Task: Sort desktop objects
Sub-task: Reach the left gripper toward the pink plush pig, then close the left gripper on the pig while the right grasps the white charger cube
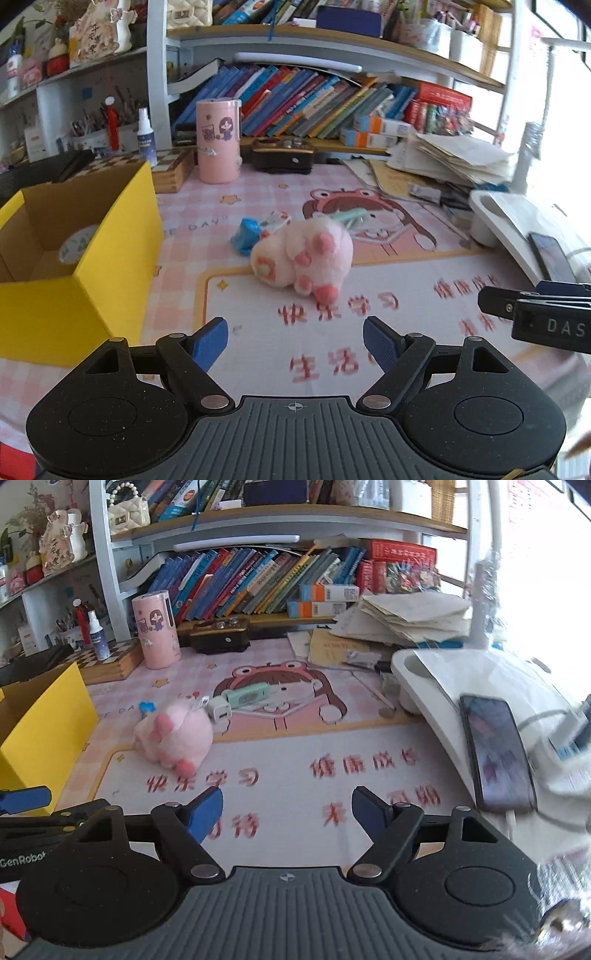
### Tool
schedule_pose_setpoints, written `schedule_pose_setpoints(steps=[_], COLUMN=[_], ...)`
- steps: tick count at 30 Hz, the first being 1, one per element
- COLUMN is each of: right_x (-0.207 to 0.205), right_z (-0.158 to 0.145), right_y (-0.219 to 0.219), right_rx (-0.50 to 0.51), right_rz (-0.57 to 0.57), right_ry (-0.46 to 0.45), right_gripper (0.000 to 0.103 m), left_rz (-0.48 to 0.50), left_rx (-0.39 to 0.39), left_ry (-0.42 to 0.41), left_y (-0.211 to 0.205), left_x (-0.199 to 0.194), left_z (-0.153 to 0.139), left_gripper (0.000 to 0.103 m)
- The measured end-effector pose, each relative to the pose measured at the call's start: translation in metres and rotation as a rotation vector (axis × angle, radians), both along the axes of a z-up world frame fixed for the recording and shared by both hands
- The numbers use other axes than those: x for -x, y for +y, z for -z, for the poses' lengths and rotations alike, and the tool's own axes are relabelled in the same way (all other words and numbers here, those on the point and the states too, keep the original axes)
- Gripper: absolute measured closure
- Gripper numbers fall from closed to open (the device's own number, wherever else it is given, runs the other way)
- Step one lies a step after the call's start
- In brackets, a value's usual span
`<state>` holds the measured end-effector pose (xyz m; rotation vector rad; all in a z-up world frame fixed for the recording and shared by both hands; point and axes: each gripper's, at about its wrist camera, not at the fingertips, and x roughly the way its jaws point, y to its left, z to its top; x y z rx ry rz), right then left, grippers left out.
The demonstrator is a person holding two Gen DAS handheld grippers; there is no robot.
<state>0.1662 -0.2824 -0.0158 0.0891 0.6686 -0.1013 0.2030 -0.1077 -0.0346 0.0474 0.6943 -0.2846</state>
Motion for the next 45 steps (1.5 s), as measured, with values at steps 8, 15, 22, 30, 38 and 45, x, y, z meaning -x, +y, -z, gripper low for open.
schedule_pose_setpoints(steps=[8,15,22,30,38,45], right_x=[-0.046,-0.073,-0.092,-0.101,-0.109,-0.115], right_z=[0.0,0.002,0.006,0.012,0.015,0.015], right_y=[-0.035,-0.059,-0.075,-0.085,-0.083,-0.081], right_rx=[-0.014,-0.04,-0.056,-0.083,-0.09,-0.078], right_rz=[-0.076,-0.114,-0.116,-0.101,-0.125,-0.15], right_ry=[0.002,0.0,0.004,0.014,0.031,0.013], right_gripper=[0.026,0.026,0.026,0.027,0.027,0.029], left_rz=[-0.055,-0.076,-0.066,-0.033,-0.061,-0.058], left_rx=[-0.058,-0.101,-0.171,-0.278,-0.353,-0.298], left_ry=[0.02,0.003,-0.028,-0.025,-0.076,-0.089], left_y=[-0.037,-0.061,-0.083,-0.098,-0.113,-0.102], left_x=[-0.036,-0.065,-0.097,-0.116,-0.119,-0.118], left_z=[0.008,0.014,0.024,0.046,0.057,0.049], left_gripper=[0.02,0.019,0.018,0.013,0.011,0.032])
